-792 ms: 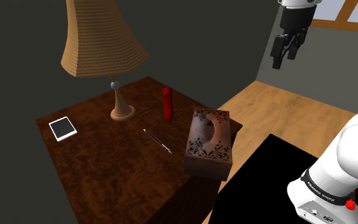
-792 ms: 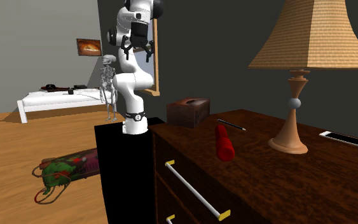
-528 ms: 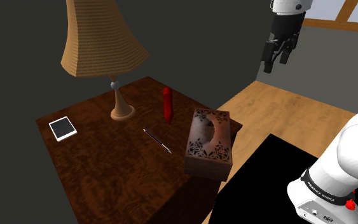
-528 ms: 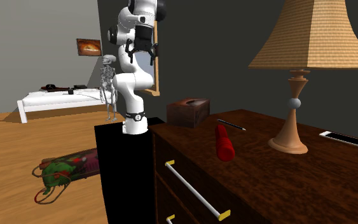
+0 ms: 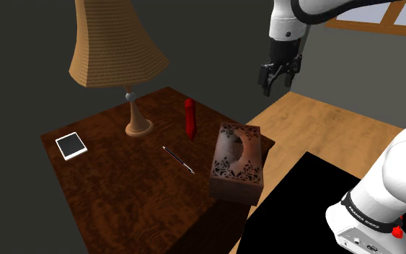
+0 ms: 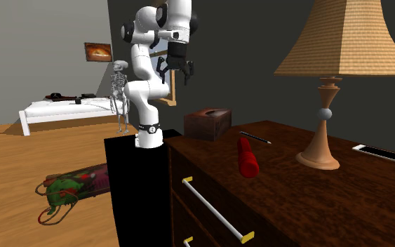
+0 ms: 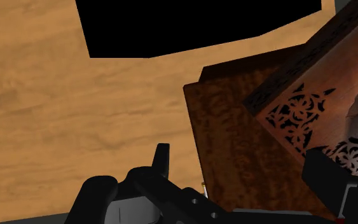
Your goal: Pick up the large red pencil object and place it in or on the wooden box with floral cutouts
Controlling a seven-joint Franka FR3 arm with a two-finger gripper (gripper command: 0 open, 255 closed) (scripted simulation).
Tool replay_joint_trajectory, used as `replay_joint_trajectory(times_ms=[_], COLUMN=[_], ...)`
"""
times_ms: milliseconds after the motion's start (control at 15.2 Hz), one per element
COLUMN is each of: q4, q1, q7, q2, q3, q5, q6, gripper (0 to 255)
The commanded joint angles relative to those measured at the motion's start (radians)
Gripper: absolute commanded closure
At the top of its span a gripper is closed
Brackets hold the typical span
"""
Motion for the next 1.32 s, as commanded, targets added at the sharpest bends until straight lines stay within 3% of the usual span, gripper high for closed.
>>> replay_joint_trajectory(times_ms=[0,660,1254], q4=[0.005,0.149,0.404], q1=[0.003,0.001,0.028], q7=[0.056,0.299,0.512], q2=[0.054,0.392,0.734], q3=[0.028,0.126,0.155], q5=[0.014,0.001,-0.088], q6=[0.053,0.268,0.364], gripper=[0,0,0])
